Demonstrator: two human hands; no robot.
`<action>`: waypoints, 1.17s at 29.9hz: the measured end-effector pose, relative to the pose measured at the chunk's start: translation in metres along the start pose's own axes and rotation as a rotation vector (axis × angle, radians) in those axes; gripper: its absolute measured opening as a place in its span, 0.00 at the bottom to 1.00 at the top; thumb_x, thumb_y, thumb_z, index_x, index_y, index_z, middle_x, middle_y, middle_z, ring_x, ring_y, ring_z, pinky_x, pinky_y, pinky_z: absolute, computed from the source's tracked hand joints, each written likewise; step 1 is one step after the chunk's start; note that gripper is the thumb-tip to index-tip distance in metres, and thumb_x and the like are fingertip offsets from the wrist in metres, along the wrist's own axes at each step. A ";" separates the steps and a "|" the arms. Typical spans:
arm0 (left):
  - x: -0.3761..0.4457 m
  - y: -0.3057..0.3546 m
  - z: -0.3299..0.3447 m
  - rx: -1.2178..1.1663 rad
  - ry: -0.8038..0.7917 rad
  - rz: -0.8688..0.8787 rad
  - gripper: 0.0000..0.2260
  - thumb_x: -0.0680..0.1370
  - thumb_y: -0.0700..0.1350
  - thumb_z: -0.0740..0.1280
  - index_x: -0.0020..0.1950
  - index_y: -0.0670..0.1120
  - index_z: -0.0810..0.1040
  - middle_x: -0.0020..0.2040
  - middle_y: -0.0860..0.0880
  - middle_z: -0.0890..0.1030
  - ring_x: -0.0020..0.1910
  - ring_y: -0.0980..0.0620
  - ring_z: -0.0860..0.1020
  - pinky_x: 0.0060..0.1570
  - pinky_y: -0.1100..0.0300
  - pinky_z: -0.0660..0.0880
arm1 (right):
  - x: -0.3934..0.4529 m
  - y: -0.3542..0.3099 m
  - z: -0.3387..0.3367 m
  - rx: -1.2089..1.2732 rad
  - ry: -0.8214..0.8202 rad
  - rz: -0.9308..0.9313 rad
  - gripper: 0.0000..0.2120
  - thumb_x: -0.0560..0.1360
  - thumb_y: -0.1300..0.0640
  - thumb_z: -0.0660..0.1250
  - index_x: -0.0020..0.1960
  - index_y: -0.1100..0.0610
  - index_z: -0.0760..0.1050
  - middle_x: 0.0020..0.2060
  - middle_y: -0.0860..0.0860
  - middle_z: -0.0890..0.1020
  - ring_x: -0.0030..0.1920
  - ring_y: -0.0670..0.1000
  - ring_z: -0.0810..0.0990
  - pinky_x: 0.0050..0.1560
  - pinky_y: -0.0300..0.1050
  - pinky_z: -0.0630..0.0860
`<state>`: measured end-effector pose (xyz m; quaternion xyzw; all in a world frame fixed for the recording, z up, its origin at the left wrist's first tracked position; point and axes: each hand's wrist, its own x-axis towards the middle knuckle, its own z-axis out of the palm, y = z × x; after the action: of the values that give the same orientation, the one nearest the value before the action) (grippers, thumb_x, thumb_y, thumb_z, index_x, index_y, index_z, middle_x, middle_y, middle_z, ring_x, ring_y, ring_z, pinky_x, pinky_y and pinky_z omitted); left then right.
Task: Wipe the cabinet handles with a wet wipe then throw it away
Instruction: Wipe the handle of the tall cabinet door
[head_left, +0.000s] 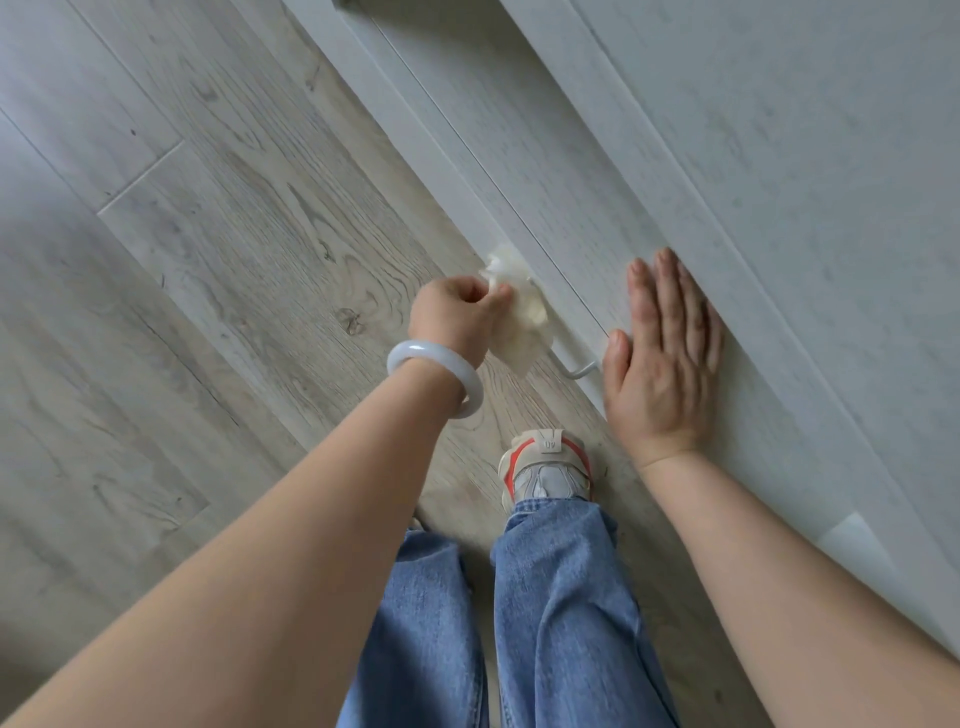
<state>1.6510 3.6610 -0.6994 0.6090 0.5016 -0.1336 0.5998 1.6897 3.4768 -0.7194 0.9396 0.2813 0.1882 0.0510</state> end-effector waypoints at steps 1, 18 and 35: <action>0.001 0.000 0.001 0.048 0.051 0.000 0.12 0.74 0.48 0.69 0.32 0.46 0.74 0.33 0.48 0.77 0.34 0.48 0.76 0.41 0.54 0.77 | 0.000 0.000 0.000 0.001 0.000 -0.002 0.22 0.81 0.53 0.52 0.60 0.66 0.78 0.55 0.63 0.81 0.54 0.61 0.81 0.62 0.48 0.63; -0.018 -0.038 0.040 -0.631 -0.169 -0.101 0.15 0.76 0.25 0.57 0.53 0.41 0.76 0.43 0.45 0.79 0.42 0.49 0.78 0.46 0.58 0.78 | -0.002 -0.001 0.005 -0.052 0.045 0.007 0.23 0.82 0.54 0.50 0.57 0.66 0.79 0.53 0.63 0.82 0.52 0.61 0.82 0.73 0.41 0.47; -0.030 -0.046 0.042 -0.626 -0.123 -0.162 0.08 0.76 0.28 0.64 0.51 0.38 0.77 0.43 0.43 0.81 0.42 0.49 0.79 0.48 0.61 0.77 | 0.001 -0.002 0.005 -0.019 0.122 0.004 0.16 0.75 0.56 0.61 0.52 0.66 0.82 0.47 0.63 0.84 0.46 0.60 0.84 0.57 0.48 0.66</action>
<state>1.6201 3.6004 -0.7141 0.3437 0.5279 -0.0569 0.7746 1.6911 3.4784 -0.7238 0.9265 0.2800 0.2479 0.0424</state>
